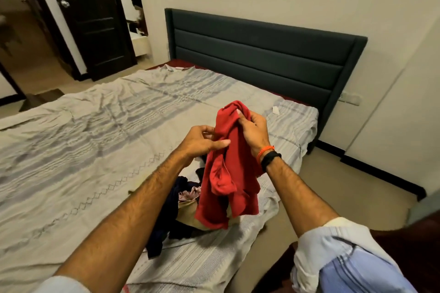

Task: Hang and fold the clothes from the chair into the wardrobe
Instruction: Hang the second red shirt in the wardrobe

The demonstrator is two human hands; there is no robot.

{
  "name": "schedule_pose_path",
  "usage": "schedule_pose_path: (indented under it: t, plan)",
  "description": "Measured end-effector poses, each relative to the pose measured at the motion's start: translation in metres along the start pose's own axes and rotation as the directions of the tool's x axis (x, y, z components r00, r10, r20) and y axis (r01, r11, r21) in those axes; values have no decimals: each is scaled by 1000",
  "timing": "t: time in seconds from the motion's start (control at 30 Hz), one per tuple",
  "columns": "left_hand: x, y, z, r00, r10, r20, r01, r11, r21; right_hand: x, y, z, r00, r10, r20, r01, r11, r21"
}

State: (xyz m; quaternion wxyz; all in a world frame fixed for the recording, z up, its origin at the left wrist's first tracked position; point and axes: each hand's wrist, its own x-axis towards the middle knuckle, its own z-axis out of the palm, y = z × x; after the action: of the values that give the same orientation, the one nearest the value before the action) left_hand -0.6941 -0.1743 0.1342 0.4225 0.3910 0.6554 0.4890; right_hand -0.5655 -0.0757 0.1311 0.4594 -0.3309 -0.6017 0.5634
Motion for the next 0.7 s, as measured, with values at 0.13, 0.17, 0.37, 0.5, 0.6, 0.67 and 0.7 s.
schedule_pose_path:
  t: [0.13, 0.17, 0.37, 0.5, 0.6, 0.67, 0.7]
  plan:
    - [4, -10, -6, 996, 1, -86, 12, 989, 150, -5, -13, 7, 1000, 26, 15, -24, 994, -102]
    - [7, -10, -7, 993, 15, -121, 4, 987, 161, -4, -13, 7, 999, 33, 22, -27, 974, -226]
    - [4, 22, -5, 980, 82, -182, -92, 995, -45, -15, 2, -7, 989, 85, -122, -140, 807, -574]
    - [7, 31, -1, 984, 55, -172, -82, 985, -153, -34, -6, -10, 985, -96, -144, 15, 877, -480]
    - [10, 38, 0, 979, 31, -202, -77, 972, -221, -41, -9, -11, 992, -102, -73, 62, 907, -416]
    - [10, 44, -1, 974, 15, -227, -78, 959, -272, -44, -10, -11, 999, 12, 30, 2, 904, -429]
    - [10, 46, -1, 972, 13, -234, -79, 959, -273, -44, -11, -11, 995, 63, 76, -22, 892, -451]
